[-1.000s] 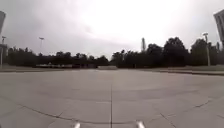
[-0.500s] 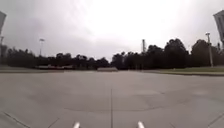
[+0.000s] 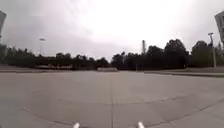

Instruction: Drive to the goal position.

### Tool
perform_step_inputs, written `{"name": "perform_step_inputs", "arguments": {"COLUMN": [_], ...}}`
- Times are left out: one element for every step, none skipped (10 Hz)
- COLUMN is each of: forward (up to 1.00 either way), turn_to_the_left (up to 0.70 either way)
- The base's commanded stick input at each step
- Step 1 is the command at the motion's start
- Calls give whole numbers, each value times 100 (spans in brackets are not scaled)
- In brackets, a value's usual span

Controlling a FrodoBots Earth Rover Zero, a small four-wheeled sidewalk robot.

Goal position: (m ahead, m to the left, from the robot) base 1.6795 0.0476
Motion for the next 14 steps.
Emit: {"name": "perform_step_inputs", "arguments": {"forward": [85, 85, 85, 85, 85, 85, 85, 85, 85, 85, 85, 85, 85, 85], "turn_to_the_left": [0, 0, 0, 0, 0, 0, 0, 0, 0, 0, -7, -19, -34, -34]}}
